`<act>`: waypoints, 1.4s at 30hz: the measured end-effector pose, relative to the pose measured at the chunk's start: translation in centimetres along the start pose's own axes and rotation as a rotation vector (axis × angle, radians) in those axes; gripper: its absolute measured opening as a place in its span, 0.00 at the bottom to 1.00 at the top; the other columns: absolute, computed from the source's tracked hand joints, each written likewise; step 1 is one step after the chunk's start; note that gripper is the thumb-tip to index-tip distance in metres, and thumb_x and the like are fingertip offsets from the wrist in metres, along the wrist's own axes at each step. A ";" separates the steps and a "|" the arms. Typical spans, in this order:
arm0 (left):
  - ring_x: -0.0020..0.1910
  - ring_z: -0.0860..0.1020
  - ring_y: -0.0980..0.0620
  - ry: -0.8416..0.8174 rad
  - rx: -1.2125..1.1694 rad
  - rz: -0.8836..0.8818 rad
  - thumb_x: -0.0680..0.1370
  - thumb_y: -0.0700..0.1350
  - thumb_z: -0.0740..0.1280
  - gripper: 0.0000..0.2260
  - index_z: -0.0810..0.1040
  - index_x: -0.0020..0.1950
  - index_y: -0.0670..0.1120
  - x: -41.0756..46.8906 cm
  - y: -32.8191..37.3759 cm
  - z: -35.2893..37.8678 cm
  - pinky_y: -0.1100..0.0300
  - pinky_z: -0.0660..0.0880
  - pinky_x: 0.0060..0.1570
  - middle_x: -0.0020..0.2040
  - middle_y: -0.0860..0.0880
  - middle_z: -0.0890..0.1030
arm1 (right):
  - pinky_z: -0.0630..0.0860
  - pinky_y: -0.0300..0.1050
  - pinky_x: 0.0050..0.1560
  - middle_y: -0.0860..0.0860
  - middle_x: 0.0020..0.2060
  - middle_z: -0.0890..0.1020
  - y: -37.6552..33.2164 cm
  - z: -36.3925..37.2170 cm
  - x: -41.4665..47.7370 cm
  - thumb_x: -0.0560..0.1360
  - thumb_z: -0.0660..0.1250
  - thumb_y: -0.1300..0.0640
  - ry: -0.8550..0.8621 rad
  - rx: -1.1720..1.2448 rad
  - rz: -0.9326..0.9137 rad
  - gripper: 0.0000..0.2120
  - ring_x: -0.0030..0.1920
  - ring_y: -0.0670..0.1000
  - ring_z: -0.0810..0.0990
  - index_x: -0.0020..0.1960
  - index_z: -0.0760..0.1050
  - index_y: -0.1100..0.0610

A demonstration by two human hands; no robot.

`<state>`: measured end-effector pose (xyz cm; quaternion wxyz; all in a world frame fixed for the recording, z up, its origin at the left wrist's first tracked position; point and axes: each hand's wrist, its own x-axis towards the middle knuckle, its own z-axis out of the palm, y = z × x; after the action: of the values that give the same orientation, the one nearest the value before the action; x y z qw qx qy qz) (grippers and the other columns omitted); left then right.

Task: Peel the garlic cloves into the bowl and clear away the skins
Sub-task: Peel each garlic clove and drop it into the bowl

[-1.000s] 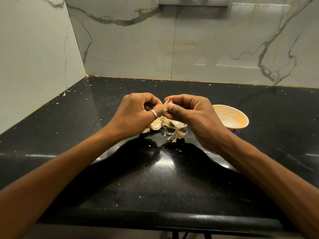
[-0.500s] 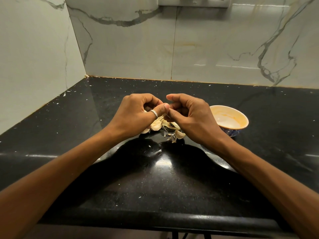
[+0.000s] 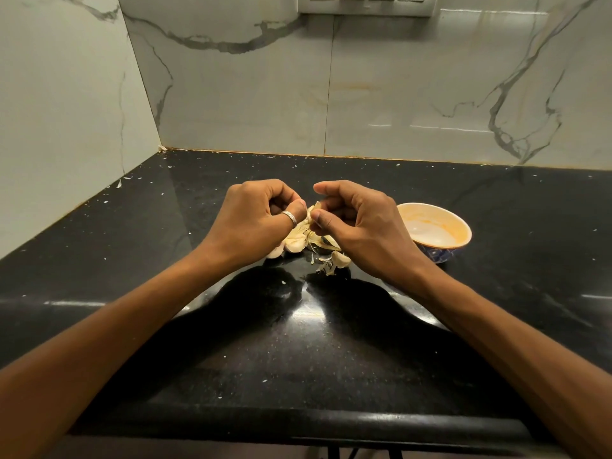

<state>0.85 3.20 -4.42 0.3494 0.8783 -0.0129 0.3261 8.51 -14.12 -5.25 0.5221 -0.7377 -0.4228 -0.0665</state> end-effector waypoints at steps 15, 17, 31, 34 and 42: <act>0.30 0.73 0.64 0.081 0.160 0.015 0.76 0.44 0.72 0.03 0.82 0.42 0.47 0.2 -0.4 -0.1 0.68 0.65 0.33 0.32 0.60 0.74 | 0.84 0.49 0.50 0.51 0.44 0.84 -0.1 -0.2 0.0 0.79 0.69 0.63 0.027 0.008 -0.005 0.16 0.44 0.49 0.86 0.67 0.76 0.62; 0.30 0.72 0.64 0.079 0.197 0.029 0.76 0.45 0.72 0.03 0.81 0.42 0.48 0.2 -0.5 -0.1 0.68 0.64 0.33 0.33 0.60 0.75 | 0.84 0.49 0.50 0.51 0.44 0.84 -0.2 -0.2 0.0 0.79 0.69 0.63 0.042 0.000 -0.006 0.16 0.44 0.48 0.86 0.67 0.76 0.61; 0.35 0.76 0.60 0.086 0.283 0.010 0.74 0.49 0.71 0.04 0.78 0.39 0.54 0.5 -1.3 -0.4 0.57 0.76 0.39 0.35 0.56 0.79 | 0.84 0.48 0.46 0.52 0.44 0.85 -0.3 -0.6 0.2 0.80 0.68 0.64 0.126 0.069 -0.002 0.13 0.45 0.50 0.86 0.65 0.76 0.60; 0.36 0.76 0.60 0.080 0.283 0.031 0.74 0.46 0.72 0.02 0.81 0.42 0.51 0.5 -1.4 -0.5 0.57 0.77 0.40 0.38 0.55 0.80 | 0.83 0.45 0.45 0.53 0.44 0.85 -0.3 -0.7 0.3 0.80 0.68 0.65 0.119 0.111 0.027 0.13 0.45 0.50 0.86 0.64 0.76 0.60; 0.38 0.81 0.51 0.027 0.082 0.103 0.76 0.45 0.66 0.11 0.85 0.55 0.48 0.0 -0.2 -0.5 0.61 0.79 0.40 0.44 0.54 0.84 | 0.82 0.42 0.45 0.55 0.45 0.86 -0.5 -0.9 0.3 0.80 0.68 0.66 0.078 0.201 0.086 0.07 0.45 0.49 0.86 0.58 0.79 0.62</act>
<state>0.63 3.63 -4.23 0.2962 0.8855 -0.0399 0.3556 8.67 -14.66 -4.29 0.6117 -0.6959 -0.3750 -0.0299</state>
